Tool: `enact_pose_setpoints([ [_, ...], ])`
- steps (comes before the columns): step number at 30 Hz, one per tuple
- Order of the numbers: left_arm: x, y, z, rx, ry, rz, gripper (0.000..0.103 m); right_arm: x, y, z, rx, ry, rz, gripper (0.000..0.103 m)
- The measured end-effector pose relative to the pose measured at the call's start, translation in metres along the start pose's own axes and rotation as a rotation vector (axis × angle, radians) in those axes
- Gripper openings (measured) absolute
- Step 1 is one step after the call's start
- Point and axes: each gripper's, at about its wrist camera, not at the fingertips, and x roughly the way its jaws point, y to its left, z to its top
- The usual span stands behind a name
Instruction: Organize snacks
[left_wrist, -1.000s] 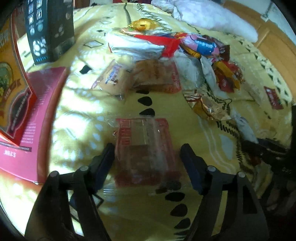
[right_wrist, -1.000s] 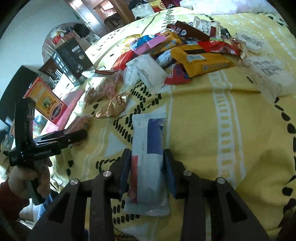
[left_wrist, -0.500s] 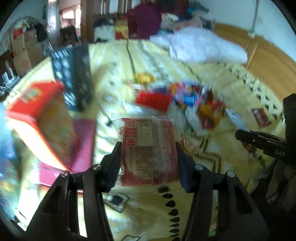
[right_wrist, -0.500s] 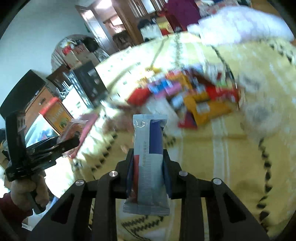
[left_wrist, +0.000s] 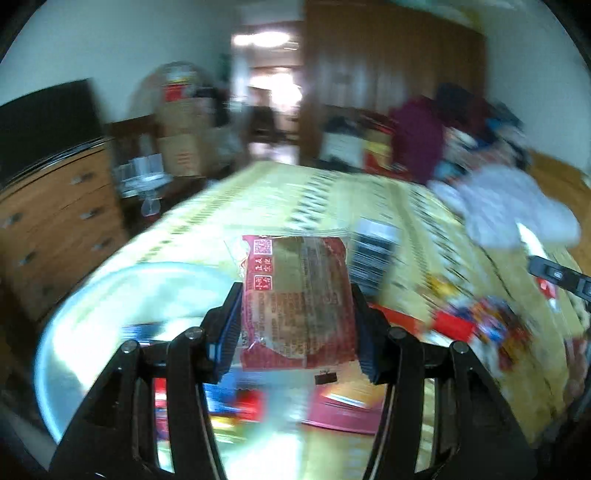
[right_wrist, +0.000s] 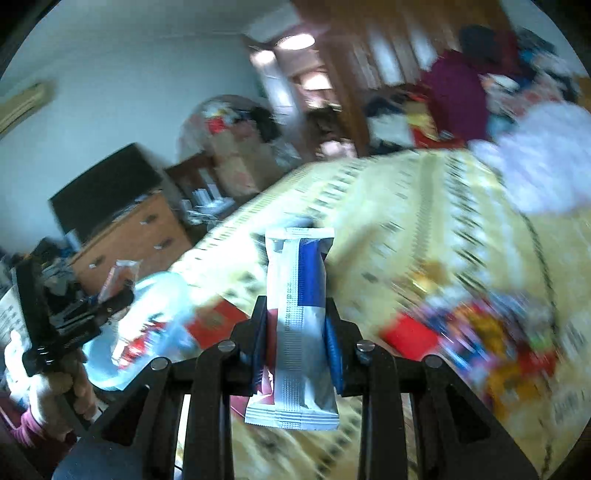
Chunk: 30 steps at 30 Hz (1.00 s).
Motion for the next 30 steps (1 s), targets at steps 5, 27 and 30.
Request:
enact_pose_setpoints([
  [5, 0.001, 0.080, 0.010, -0.148, -0.021, 0.169, 0.054, 0.060, 0.091, 0.045, -0.095, 0.016, 0.158, 0.031],
  [27, 0.016, 0.150, -0.019, -0.191, 0.078, 0.286, 0.054, 0.200, 0.273, 0.038, -0.195, 0.230, 0.399, 0.031],
  [30, 0.018, 0.156, -0.020, -0.195, 0.082, 0.284, 0.054, 0.202, 0.272, 0.037, -0.190, 0.238, 0.397, 0.031],
])
